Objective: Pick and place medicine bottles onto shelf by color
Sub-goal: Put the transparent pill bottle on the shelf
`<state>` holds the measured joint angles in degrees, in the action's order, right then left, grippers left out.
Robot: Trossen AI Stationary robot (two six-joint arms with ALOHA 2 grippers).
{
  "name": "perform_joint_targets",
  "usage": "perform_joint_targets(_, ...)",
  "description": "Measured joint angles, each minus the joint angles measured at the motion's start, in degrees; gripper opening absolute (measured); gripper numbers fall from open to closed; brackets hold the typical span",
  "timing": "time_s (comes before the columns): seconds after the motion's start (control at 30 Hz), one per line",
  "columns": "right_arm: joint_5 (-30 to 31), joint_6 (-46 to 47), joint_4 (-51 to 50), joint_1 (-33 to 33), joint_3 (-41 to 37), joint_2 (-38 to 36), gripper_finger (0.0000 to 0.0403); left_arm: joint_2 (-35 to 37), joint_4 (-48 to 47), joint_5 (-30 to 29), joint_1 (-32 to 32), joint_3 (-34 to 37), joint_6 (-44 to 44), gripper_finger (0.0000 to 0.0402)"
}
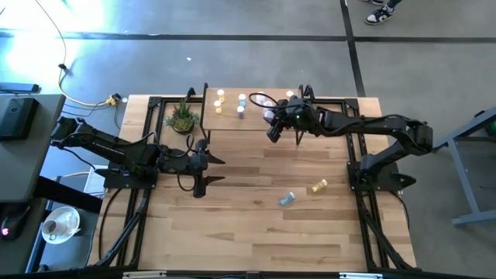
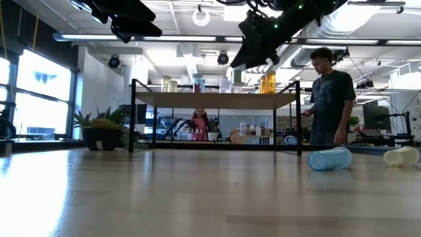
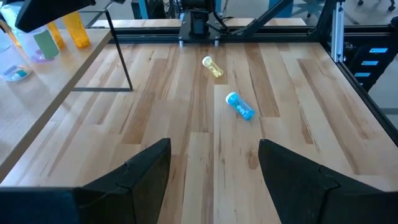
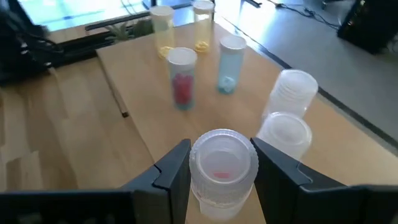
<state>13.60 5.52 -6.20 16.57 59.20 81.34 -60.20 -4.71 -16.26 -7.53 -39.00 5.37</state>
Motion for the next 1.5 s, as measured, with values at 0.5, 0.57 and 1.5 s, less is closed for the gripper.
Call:
perform_joint_targets(0.5,4.8,4.7,1.0,-0.9,-0.1,2.8,0.0134,0.0,-0.6,0.1,0.0,0.0,0.4,0.0232)
perform_joint_targets(0.57,4.4,4.7,0.9,-0.9,-0.1,2.8,0.0134,0.0,-0.6,0.1,0.0,0.0,0.4,0.0232)
perform_joint_targets(1.5,2.9,3.0,0.8,-0.7,-0.1,2.8,0.0183,0.0,-0.6,-0.6,0.0,0.0,0.4,0.0231)
